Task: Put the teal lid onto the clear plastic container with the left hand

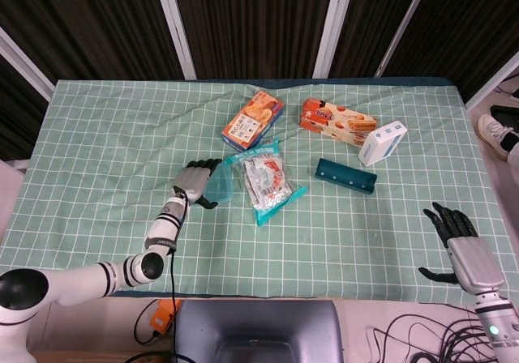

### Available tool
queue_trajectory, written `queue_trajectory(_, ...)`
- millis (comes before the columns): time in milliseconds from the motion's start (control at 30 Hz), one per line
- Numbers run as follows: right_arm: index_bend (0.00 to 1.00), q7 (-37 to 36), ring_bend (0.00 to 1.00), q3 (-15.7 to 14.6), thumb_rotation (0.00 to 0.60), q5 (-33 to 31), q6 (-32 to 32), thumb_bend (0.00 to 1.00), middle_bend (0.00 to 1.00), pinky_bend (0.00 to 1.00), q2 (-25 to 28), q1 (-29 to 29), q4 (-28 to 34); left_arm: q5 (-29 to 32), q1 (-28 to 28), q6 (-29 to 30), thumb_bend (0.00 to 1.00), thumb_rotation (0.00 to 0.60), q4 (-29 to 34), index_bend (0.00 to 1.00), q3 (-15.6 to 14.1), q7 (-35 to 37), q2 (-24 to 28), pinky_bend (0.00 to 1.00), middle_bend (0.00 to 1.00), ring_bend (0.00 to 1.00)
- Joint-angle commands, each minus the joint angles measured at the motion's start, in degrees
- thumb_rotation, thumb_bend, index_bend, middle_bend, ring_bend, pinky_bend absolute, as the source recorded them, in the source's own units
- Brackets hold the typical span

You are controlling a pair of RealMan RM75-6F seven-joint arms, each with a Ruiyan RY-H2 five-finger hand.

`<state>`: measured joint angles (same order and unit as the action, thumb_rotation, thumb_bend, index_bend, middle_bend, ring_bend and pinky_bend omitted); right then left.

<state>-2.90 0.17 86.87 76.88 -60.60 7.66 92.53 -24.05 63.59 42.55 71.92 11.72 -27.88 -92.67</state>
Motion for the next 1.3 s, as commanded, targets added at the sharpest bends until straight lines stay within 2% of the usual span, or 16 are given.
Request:
queue_trajectory(33,0.00,0.0,0.00,0.0,0.600,0.0,0.0,0.16,0.00,0.00,0.0,0.0,0.0,0.0,0.0,-0.1,0.25,0.600,0.0,0.00,0.0,0.1,0.0,0.19,0.39,0.40)
queue_trajectory(267,0.00,-0.1,0.00,0.0,0.600,-0.1,0.1,0.16,0.00,0.00,0.0,-0.1,0.1,1.0,0.0,-1.6,0.25,0.600,-0.3,0.00,-0.5,0.6,0.5,0.15,0.38,0.30)
queue_trajectory(433,0.00,-0.3,0.00,0.1,0.600,-0.2,0.1,0.16,0.00,0.00,0.1,-0.1,0.1,1.2,0.2,-2.4,0.25,0.600,-0.2,0.00,-0.9,0.9,0.7,0.10,0.32,0.18)
queue_trajectory(733,0.00,-0.5,0.00,0.1,0.600,-0.1,0.2,0.16,0.00,0.00,0.1,-0.1,0.0,1.6,0.5,-2.9,0.25,0.600,0.1,0.00,-1.4,1.4,1.2,0.07,0.28,0.13)
queue_trajectory(1133,0.00,-0.6,0.00,0.1,0.600,0.0,0.3,0.16,0.00,0.00,0.1,-0.2,-0.1,3.0,1.2,-4.2,0.24,0.600,0.5,0.00,-2.5,2.0,1.9,0.00,0.09,0.00)
queue_trajectory(1300,0.00,-0.6,0.00,0.1,0.600,0.1,0.3,0.16,0.00,0.00,0.1,-0.2,-0.1,3.9,1.6,-4.9,0.23,0.600,0.2,0.00,-3.1,2.1,2.1,0.00,0.07,0.00)
